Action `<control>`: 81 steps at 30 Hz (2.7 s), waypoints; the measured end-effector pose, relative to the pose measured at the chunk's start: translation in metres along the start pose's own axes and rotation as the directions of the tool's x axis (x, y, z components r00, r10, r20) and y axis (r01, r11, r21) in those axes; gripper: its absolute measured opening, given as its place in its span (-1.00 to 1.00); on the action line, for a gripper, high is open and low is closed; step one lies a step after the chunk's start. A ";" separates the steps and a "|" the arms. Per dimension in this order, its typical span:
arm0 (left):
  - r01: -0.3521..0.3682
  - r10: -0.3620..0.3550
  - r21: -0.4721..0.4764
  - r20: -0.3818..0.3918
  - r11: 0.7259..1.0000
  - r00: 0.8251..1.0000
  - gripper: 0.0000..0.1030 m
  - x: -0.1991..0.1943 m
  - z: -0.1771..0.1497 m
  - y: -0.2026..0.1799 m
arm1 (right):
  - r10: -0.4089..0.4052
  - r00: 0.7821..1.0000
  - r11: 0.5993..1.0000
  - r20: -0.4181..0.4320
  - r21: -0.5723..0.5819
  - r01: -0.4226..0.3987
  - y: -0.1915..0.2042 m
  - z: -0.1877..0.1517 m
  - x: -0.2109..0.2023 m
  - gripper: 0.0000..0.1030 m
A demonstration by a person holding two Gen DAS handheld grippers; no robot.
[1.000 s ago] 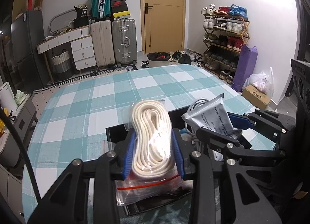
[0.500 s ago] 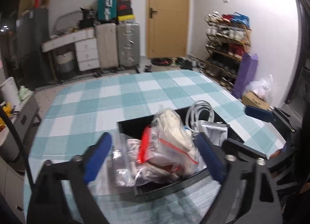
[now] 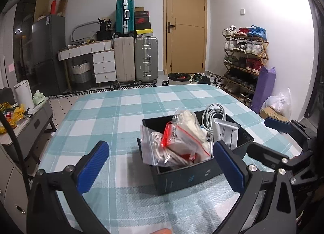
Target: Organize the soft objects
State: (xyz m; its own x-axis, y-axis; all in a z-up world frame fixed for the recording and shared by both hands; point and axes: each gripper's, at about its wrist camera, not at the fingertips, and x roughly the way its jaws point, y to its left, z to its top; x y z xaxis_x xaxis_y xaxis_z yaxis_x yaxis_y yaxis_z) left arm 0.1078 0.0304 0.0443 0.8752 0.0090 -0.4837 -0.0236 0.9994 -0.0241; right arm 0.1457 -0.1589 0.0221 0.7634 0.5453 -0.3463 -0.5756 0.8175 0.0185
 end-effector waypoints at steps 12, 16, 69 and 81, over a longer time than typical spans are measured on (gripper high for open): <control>-0.054 0.054 -0.011 0.048 0.999 0.997 1.00 0.000 -0.021 -0.003 | -0.009 0.998 1.000 0.058 -0.004 0.010 -0.001 -0.006 -0.014 0.99; -0.063 0.064 -0.016 0.067 0.998 0.996 1.00 0.000 -0.026 -0.002 | -0.015 0.998 1.000 0.062 -0.010 0.016 0.000 -0.008 -0.016 0.99; -0.041 0.049 -0.087 0.096 0.995 0.994 1.00 -0.007 -0.031 0.012 | -0.012 0.995 0.999 0.098 -0.041 0.016 0.007 -0.012 -0.018 0.99; -0.043 0.052 -0.090 0.099 0.995 0.994 1.00 -0.008 -0.031 0.013 | -0.012 0.995 0.999 0.099 -0.041 0.016 0.007 -0.012 -0.019 0.99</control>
State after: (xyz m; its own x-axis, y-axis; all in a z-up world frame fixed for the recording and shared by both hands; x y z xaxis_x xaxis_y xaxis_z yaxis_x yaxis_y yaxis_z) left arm 0.0857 0.0420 0.0206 0.9163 0.0639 -0.3954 -0.1044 0.9912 -0.0818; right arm 0.1243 -0.1658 0.0175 0.7956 0.5510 -0.2518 -0.5747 0.8179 -0.0260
